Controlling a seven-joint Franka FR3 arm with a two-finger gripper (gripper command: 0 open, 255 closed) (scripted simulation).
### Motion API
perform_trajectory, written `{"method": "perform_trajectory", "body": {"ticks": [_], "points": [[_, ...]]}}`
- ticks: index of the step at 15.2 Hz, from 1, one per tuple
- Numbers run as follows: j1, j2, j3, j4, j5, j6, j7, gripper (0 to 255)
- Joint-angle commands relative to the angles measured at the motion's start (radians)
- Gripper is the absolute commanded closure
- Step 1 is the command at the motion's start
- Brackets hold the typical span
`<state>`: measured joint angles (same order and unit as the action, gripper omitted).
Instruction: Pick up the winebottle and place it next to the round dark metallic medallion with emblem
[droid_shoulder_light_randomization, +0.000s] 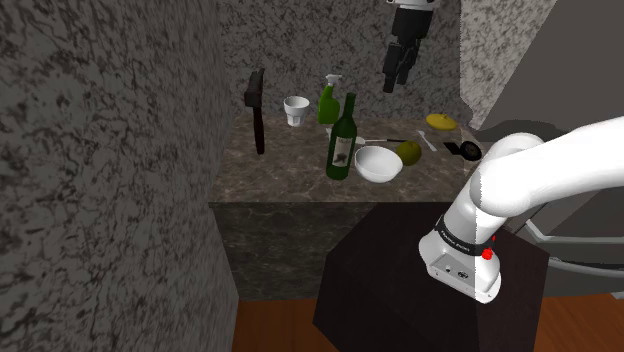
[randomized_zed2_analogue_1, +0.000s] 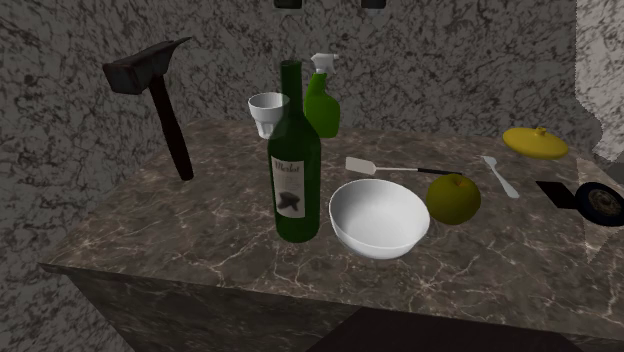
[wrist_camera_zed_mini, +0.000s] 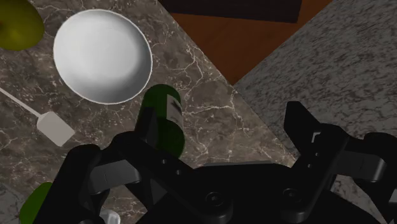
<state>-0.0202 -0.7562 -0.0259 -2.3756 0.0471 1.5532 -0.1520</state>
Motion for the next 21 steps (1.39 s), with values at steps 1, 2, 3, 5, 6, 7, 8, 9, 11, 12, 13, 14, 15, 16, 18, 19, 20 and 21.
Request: {"method": "perform_trajectory", "body": {"ticks": [1,2,3,5,6,7,8,9,11,12,13,14,15,16,18,19,20,21], "points": [[0.000,0.000,0.000,0.000,0.000,0.000,0.000,0],[-0.001,0.017,-0.004,-0.010,-0.010,0.042,-0.014,0],[-0.001,0.035,-0.009,-0.019,-0.019,0.084,-0.028,0],[-0.002,0.076,-0.017,-0.033,-0.036,0.167,-0.055,0],[-0.003,0.099,-0.022,-0.037,-0.044,0.209,-0.067,0],[-0.003,0.122,-0.026,-0.040,-0.052,0.250,-0.080,0],[-0.004,0.147,-0.031,-0.042,-0.059,0.292,-0.092,0],[-0.004,0.172,-0.035,-0.042,-0.066,0.332,-0.104,0],[-0.005,0.227,-0.044,-0.037,-0.079,0.413,-0.127,0],[-0.005,0.255,-0.048,-0.032,-0.084,0.452,-0.138,0],[-0.005,0.284,-0.052,-0.026,-0.089,0.490,-0.150,0],[-0.005,0.285,-0.052,-0.026,-0.090,0.491,-0.150,0],[-0.005,0.290,-0.053,-0.036,-0.090,0.505,-0.150,0],[-0.005,0.294,-0.053,-0.045,-0.090,0.520,-0.150,0],[-0.005,0.305,-0.055,-0.064,-0.090,0.549,-0.150,0],[-0.005,0.311,-0.055,-0.073,-0.090,0.563,-0.150,0],[-0.005,0.317,-0.056,-0.081,-0.090,0.578,-0.150,0],[-0.005,0.326,-0.057,-0.095,-0.090,0.601,-0.151,0]]}}
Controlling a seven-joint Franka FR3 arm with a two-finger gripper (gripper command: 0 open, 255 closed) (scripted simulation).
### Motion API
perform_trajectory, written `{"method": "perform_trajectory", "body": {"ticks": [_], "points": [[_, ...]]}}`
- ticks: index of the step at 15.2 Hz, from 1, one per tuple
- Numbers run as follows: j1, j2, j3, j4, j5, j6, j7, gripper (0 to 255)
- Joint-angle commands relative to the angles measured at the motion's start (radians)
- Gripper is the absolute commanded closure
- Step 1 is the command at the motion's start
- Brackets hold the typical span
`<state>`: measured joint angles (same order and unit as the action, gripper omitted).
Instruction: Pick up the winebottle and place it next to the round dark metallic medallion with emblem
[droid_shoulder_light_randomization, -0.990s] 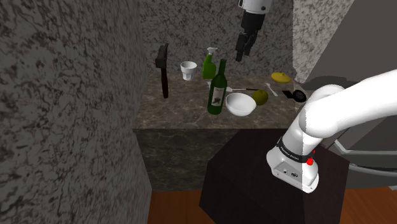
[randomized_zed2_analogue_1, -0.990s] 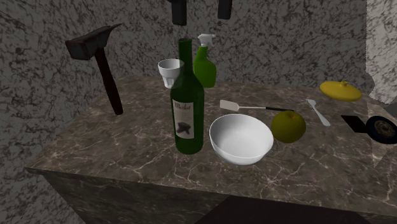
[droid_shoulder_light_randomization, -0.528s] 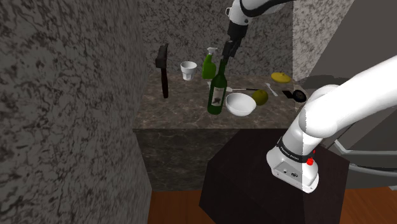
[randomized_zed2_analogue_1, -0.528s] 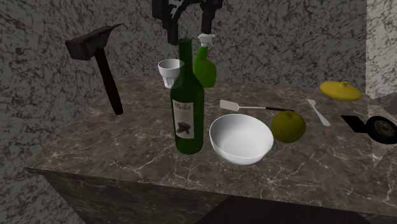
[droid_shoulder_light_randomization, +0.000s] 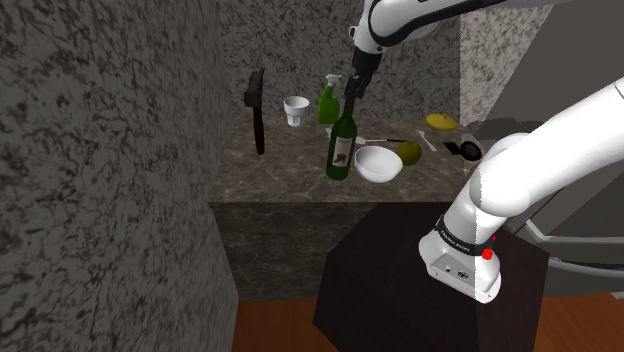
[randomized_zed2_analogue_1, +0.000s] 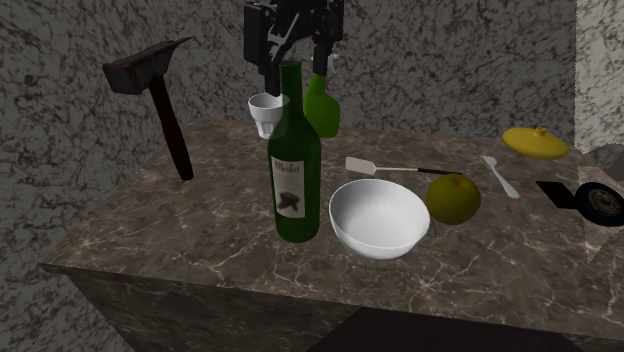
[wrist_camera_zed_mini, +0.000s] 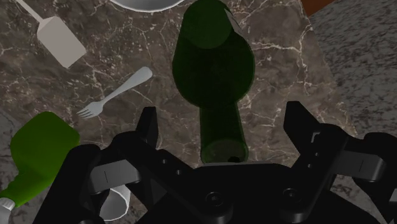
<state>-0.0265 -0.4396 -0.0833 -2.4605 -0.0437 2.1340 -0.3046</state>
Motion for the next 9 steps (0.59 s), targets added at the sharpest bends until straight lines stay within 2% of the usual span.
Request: {"method": "perform_trajectory", "body": {"ticks": [1,8,9], "points": [[0.001,0.010,0.001,-0.010,0.001,0.020,0.002,0],[0.001,0.010,0.001,-0.010,0.001,0.020,0.002,0],[0.001,0.010,0.001,-0.010,0.001,0.020,0.002,255]]}}
